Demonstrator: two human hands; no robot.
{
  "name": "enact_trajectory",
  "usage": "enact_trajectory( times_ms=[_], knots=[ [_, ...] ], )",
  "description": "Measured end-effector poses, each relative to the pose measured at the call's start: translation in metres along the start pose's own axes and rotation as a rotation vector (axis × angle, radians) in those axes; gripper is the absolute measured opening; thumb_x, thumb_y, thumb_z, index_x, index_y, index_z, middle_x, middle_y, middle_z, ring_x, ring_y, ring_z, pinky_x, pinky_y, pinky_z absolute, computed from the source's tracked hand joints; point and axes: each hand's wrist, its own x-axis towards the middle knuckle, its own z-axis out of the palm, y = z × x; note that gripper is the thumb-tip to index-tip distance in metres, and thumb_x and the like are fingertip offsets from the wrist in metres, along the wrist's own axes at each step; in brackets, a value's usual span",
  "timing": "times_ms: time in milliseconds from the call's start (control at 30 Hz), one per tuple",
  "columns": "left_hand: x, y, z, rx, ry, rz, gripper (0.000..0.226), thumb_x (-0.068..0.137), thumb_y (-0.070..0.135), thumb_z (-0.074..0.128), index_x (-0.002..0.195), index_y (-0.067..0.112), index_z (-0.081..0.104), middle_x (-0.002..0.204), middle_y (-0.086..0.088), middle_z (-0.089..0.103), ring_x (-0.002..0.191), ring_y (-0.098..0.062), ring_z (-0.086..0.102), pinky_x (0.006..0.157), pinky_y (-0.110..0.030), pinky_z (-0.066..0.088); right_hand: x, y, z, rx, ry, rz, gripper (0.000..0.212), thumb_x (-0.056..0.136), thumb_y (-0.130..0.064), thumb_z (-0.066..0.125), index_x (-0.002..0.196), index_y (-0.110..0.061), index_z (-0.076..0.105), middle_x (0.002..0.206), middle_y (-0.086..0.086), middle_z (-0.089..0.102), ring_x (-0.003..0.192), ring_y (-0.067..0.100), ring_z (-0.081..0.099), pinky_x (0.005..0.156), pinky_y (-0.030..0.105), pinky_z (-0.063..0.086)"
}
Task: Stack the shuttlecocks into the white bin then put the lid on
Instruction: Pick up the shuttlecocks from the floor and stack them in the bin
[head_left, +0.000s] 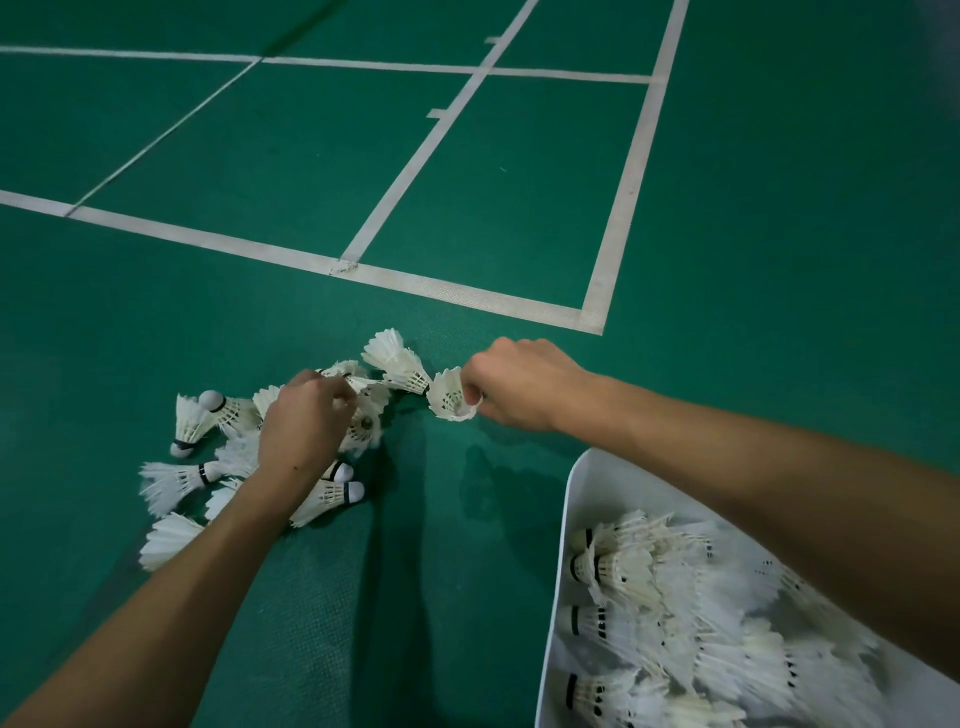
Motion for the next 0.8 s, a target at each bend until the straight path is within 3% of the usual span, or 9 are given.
enact_trajectory(
  times_ms=[133, 267, 367, 533, 733, 800],
  knots=[
    [-0.012, -0.007, -0.006, -0.088, -0.010, 0.005, 0.009, 0.091, 0.006, 0.079, 0.099, 0.006, 0.082, 0.093, -0.012, 0.080, 0.074, -0.021, 0.071, 0.072, -0.035, 0.060, -0.011, -0.004, -0.007, 0.046, -0.004, 0.018, 0.018, 0.096, -0.025, 0.065, 0.112, -0.028, 0.073, 0.114, 0.004, 0.072, 0.100, 0.033, 0.069, 0.079, 0.040, 0.055],
    [-0.028, 0.003, -0.024, -0.197, 0.068, 0.025, 0.011, 0.089, 0.006, 0.081, 0.099, 0.005, 0.083, 0.091, -0.008, 0.081, 0.071, -0.013, 0.070, 0.073, -0.024, 0.056, -0.025, -0.008, -0.017, 0.141, 0.041, 0.047, 0.013, 0.094, -0.028, 0.067, 0.106, -0.029, 0.072, 0.111, -0.001, 0.073, 0.103, 0.028, 0.068, 0.081, 0.040, 0.055],
    [-0.050, 0.017, -0.039, -0.253, 0.153, 0.117, 0.010, 0.087, 0.005, 0.082, 0.098, 0.004, 0.082, 0.088, -0.007, 0.079, 0.072, -0.014, 0.069, 0.075, -0.026, 0.059, -0.043, -0.011, -0.025, 0.224, 0.113, 0.075, 0.012, 0.094, -0.029, 0.068, 0.105, -0.030, 0.073, 0.109, -0.007, 0.075, 0.101, 0.022, 0.068, 0.079, 0.036, 0.054],
    [-0.089, 0.040, -0.062, -0.379, 0.170, 0.188, 0.013, 0.088, 0.000, 0.080, 0.098, 0.008, 0.081, 0.089, 0.004, 0.074, 0.076, -0.004, 0.068, 0.076, -0.003, 0.049, -0.089, -0.020, -0.035, 0.373, 0.267, 0.118, 0.009, 0.095, -0.034, 0.069, 0.101, -0.030, 0.074, 0.098, -0.016, 0.076, 0.096, 0.011, 0.071, 0.083, 0.040, 0.060],
    [-0.134, 0.081, -0.101, -0.466, 0.166, 0.293, 0.017, 0.092, 0.002, 0.073, 0.102, 0.015, 0.075, 0.090, 0.007, 0.070, 0.081, -0.008, 0.064, 0.073, -0.025, 0.054, -0.171, -0.030, -0.045, 0.616, 0.499, 0.193, 0.007, 0.097, -0.036, 0.071, 0.098, -0.030, 0.074, 0.089, -0.018, 0.075, 0.086, 0.001, 0.070, 0.082, 0.037, 0.060],
    [-0.148, 0.098, -0.112, -0.495, 0.182, 0.326, 0.016, 0.092, 0.004, 0.073, 0.102, 0.016, 0.073, 0.092, 0.009, 0.069, 0.085, -0.007, 0.065, 0.077, -0.024, 0.053, -0.206, -0.033, -0.048, 0.689, 0.571, 0.242, 0.006, 0.098, -0.032, 0.072, 0.099, -0.027, 0.076, 0.090, -0.017, 0.075, 0.087, 0.000, 0.071, 0.082, 0.029, 0.059]
  ],
)
